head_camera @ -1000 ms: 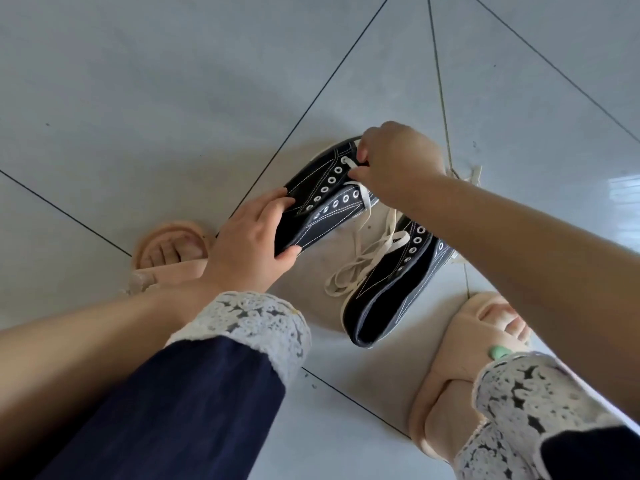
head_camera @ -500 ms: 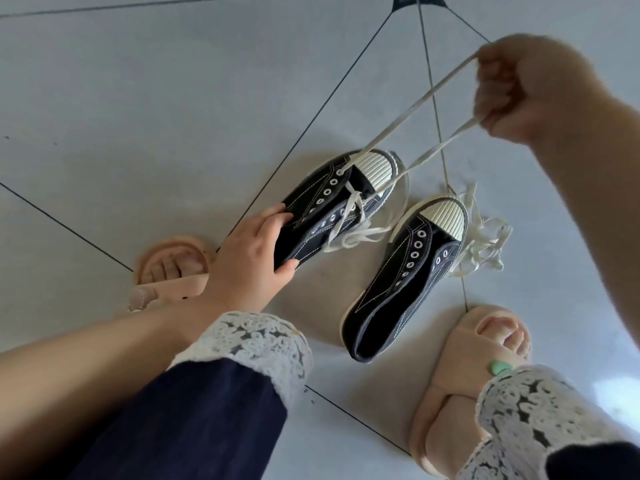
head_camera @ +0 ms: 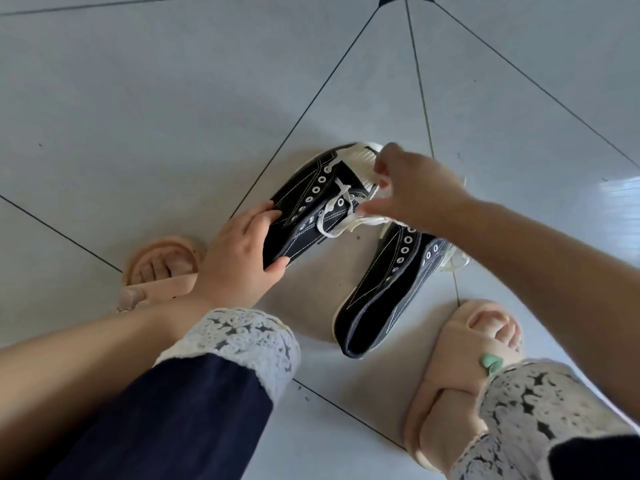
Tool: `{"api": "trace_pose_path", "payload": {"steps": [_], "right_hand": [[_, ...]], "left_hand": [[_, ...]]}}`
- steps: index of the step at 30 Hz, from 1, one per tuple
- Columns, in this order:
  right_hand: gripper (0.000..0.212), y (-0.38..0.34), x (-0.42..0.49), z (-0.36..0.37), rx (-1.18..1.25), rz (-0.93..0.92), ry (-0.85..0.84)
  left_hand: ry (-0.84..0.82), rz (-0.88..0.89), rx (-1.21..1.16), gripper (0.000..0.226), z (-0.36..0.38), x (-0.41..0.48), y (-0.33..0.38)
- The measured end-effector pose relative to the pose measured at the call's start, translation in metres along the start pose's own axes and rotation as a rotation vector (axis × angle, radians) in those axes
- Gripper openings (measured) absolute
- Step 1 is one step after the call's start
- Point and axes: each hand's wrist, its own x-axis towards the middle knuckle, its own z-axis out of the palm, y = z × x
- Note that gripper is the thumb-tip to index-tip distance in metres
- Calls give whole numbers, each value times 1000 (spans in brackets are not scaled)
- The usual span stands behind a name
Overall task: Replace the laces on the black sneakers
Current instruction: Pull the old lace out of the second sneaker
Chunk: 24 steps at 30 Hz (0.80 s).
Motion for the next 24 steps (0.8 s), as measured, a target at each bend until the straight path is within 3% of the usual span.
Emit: {"api": "trace_pose_path", "payload": {"steps": [2,4,7,10,13,15,18,21,24], "right_hand": [[40,-7,0,15,-176,3,-10],[16,-8,2,18,-190,-41,59],[5,8,10,-4,279,51,234],[14,30,9,-45,817,147,486],[18,41,3,-59,970,114,568],[19,35,6,-49,920,84,476],[8,15,16,-22,577,57,263],[50,-7,26,-1,331,-13,138],[60,-25,34,8,239,-51,106]], "left_hand": [[-1,-3,3,60,0,0,0],[-2,-6,5,60,-1,0,0],[7,-5,0,58,-1,-1,1],[17,-13,-15,57,-2,-1,1],[15,-12,-24,57,-2,-1,2],[9,-10,-21,57,-2,0,2],[1,-3,-9,57,-2,0,2],[4,-7,-2,57,-2,-1,3],[9,-11,-6,57,-2,0,4]]}}
